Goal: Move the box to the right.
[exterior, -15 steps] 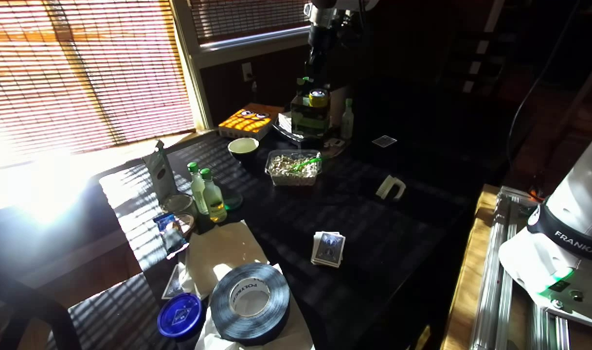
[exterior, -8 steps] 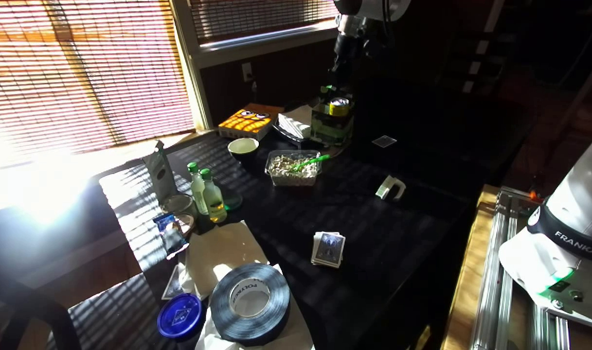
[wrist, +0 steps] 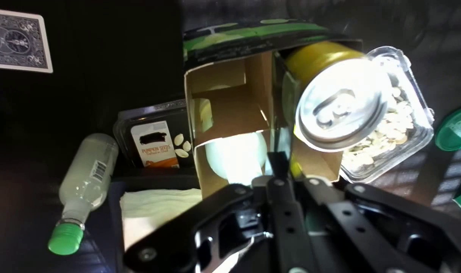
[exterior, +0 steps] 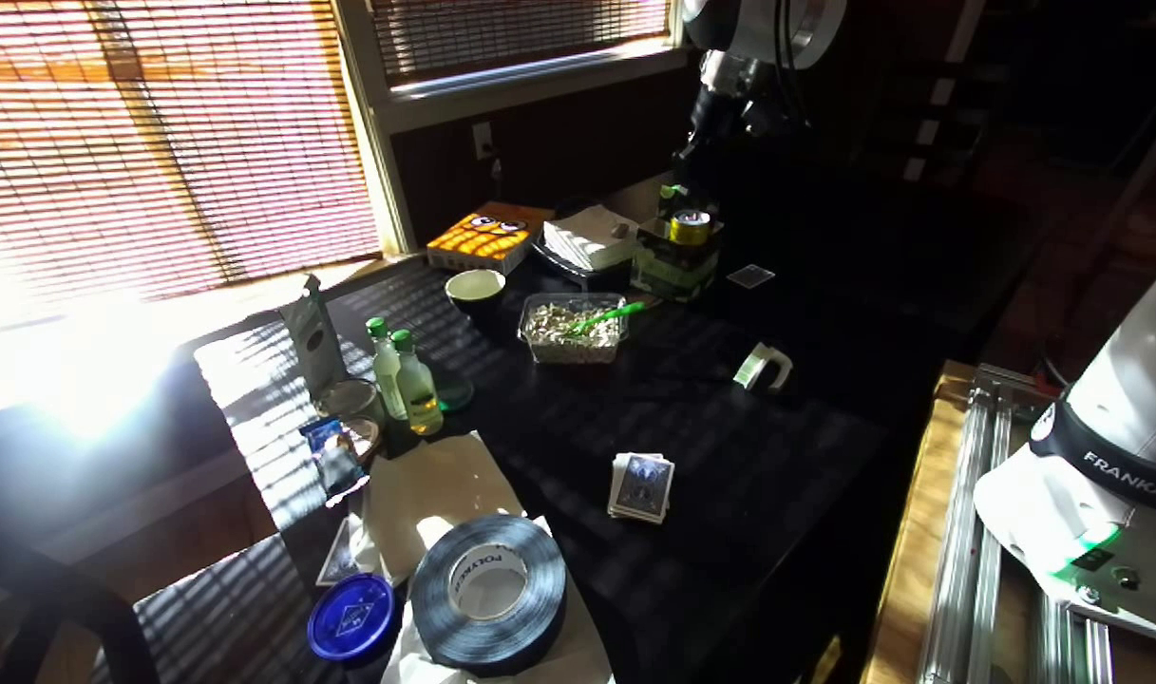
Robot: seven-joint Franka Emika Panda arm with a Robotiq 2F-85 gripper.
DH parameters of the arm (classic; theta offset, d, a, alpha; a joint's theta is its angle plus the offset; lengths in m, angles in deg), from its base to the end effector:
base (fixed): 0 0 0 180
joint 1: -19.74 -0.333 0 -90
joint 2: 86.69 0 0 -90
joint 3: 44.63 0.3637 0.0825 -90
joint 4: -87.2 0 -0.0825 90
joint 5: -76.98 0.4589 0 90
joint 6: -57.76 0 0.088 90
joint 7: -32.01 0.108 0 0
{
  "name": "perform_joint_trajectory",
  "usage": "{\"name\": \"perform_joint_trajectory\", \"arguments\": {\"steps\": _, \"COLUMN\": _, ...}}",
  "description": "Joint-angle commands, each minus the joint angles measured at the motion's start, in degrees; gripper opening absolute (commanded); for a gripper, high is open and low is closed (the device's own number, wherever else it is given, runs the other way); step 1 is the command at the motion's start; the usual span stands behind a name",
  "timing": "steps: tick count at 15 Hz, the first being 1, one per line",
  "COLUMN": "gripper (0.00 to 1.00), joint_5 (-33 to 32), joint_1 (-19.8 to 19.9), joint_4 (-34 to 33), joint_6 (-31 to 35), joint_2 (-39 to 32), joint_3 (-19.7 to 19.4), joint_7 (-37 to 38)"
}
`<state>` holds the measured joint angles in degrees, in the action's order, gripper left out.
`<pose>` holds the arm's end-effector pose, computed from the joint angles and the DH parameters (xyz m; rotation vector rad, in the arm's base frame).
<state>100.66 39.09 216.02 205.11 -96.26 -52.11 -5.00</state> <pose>0.5425 -0.2812 0.2967 -2.9991 0.2261 -0.3853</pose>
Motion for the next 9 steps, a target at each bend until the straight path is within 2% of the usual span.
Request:
{"name": "perform_joint_trajectory", "arguments": {"steps": 1, "gripper": 0.01, "joint_5": 1.4, "joint_1": 0.3, "joint_4": 2.5, "joint_6": 2.8, "joint_2": 1.5, "joint_3": -0.8, "joint_7": -0.1}}
{"name": "perform_joint_trajectory", "arguments": {"steps": 9, "gripper": 0.01, "joint_5": -0.3, "joint_1": 0.1, "joint_4": 1.1, "joint_6": 1.9, "joint_2": -1.5, "joint_3": -0.7, "joint_7": 0.4}}
